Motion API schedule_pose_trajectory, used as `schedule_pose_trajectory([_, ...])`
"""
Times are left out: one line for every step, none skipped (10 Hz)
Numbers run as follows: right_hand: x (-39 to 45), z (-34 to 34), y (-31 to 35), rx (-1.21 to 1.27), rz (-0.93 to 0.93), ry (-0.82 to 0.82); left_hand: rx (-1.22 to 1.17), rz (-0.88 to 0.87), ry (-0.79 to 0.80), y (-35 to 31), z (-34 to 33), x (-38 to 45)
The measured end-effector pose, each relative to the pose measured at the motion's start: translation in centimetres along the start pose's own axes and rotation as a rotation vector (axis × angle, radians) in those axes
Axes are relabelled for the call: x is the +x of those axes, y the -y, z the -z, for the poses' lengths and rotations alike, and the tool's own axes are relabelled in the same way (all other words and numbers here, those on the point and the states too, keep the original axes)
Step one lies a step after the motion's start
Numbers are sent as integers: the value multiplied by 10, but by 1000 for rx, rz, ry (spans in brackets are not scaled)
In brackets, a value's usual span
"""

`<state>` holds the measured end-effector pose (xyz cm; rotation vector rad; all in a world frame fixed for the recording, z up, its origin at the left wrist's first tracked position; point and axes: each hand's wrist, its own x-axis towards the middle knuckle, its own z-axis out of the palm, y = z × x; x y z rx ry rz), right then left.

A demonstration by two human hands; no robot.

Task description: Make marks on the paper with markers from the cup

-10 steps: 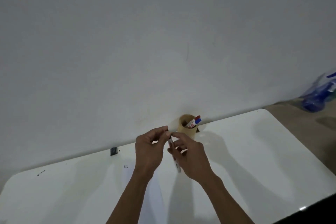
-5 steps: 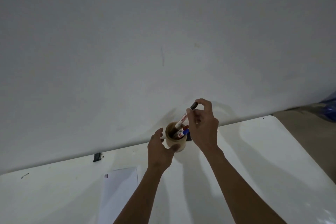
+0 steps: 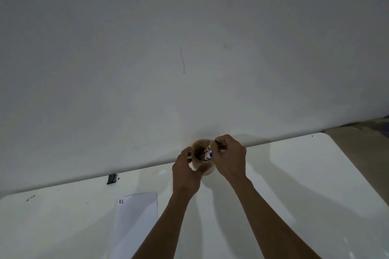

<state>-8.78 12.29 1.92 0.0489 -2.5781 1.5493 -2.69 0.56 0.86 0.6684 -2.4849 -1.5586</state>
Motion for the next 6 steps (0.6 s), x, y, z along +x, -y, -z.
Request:
schedule_pose_trajectory([2, -1, 4, -34, -28, 9, 3, -4, -6, 3, -1, 2])
schedule_pose_trajectory([3, 0, 6, -33, -57, 16, 3, 0, -7, 6, -2, 3])
schedule_pose_trajectory([2, 2, 7, -2, -76, 21, 1, -9, -8, 8, -3, 5])
schedule_pose_trajectory([0, 4, 4, 26, -68, 21, 1, 0, -6, 7, -3, 4])
schedule_pose_trajectory([-5, 6, -1, 58, -54, 50, 8, 8, 10, 11, -2, 3])
schedule_pose_trajectory([-11, 11, -2, 117, -66, 48, 24, 47, -7, 10, 5, -4])
